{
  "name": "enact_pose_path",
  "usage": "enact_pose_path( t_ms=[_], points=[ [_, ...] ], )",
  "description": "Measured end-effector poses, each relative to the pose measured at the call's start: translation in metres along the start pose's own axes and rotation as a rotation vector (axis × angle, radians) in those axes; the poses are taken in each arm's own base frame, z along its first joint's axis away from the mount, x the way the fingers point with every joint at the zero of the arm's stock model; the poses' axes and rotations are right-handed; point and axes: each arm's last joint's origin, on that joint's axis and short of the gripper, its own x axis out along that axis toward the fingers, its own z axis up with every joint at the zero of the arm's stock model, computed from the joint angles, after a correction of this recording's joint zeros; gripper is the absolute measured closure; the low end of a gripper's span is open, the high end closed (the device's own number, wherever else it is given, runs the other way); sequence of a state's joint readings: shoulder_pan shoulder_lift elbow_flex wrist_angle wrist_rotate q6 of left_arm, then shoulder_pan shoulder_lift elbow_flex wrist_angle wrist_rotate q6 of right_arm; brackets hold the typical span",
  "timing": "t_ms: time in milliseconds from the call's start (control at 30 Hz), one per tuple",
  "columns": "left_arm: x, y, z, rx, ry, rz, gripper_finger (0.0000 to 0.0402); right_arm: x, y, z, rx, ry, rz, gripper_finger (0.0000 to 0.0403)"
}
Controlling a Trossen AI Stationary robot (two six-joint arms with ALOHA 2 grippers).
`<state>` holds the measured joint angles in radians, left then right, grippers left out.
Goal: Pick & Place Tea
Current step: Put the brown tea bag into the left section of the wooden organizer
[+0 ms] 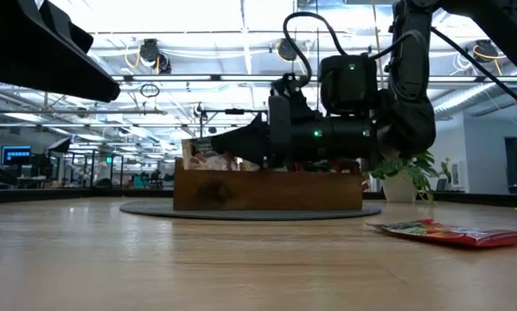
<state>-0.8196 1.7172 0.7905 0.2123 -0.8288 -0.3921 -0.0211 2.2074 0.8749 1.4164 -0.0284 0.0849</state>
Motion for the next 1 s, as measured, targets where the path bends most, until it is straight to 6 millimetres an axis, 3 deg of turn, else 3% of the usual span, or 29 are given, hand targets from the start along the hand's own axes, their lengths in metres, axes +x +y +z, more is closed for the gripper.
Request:
enact_pose_path(
  t_ms=[267, 433, 533, 767, 1000],
  points=[
    [0.000, 0.000, 0.000, -0.004, -0.001, 0.000, 0.0382, 0.000, 0.002, 0.013, -0.003, -0.056, 0.001, 0.0262],
    [0.001, 0.001, 0.000, 0.058, -0.002, 0.006, 0.0397, -0.005, 0.005, 0.040, -0.120, -0.127, 0.006, 0.0233],
    [0.003, 0.003, 0.001, 0.090, -0.001, 0.020, 0.0396, -0.008, 0.007, 0.050, -0.160, -0.093, 0.006, 0.0231],
    [0.012, 0.012, 0.004, 0.106, 0.011, 0.056, 0.0371, -0.005, 0.012, 0.057, -0.184, 0.171, 0.053, 0.0252],
    [0.019, 0.018, 0.005, 0.111, 0.041, 0.019, 0.0381, 0.003, 0.014, 0.072, -0.190, 0.325, 0.049, 0.0259]
  ],
)
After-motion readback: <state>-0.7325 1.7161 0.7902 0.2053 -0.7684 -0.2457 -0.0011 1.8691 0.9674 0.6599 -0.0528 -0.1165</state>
